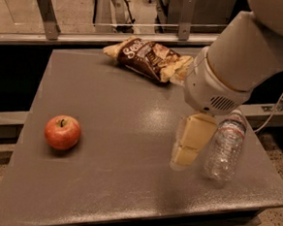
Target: Move apple near water bottle
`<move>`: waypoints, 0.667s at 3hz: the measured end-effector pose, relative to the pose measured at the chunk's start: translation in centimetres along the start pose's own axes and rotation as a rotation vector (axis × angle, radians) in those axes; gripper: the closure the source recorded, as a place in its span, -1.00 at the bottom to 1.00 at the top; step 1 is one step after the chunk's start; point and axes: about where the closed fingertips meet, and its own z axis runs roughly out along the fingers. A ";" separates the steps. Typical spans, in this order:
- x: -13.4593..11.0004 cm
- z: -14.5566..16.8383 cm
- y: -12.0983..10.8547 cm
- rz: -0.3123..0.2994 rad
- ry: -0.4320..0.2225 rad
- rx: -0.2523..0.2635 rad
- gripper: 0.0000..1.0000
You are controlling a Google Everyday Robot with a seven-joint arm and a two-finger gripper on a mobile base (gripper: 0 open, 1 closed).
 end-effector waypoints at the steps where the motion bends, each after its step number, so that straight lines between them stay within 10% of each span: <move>1: -3.4 3.2 1.3 -0.026 -0.051 -0.043 -1.00; 2: -7.6 6.3 1.8 -0.054 -0.122 -0.075 -1.00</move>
Offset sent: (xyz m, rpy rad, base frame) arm 0.0010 0.1521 -0.0547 0.1897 0.0647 0.1560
